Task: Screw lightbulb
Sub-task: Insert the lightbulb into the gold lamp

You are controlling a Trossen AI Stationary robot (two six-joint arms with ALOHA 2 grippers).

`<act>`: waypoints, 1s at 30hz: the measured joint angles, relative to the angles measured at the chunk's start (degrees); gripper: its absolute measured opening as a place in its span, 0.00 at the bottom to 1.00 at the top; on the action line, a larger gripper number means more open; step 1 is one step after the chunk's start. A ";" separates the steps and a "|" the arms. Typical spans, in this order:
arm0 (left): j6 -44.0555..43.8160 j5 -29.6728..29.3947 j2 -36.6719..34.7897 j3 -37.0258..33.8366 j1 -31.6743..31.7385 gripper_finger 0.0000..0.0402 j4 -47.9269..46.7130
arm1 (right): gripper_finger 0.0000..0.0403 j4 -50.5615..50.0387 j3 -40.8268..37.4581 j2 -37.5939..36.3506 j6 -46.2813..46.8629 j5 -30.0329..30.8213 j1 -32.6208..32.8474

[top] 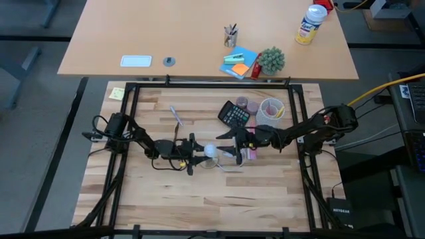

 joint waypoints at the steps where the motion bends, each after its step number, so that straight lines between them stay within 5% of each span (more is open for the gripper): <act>1: 0.40 0.00 0.00 0.00 0.00 0.36 0.04 | 0.49 0.00 0.00 0.00 -0.43 0.66 0.28; 30: -0.63 -1.66 7.13 2.73 -0.02 0.36 1.30 | 0.49 -3.25 0.00 0.02 -0.74 1.07 0.24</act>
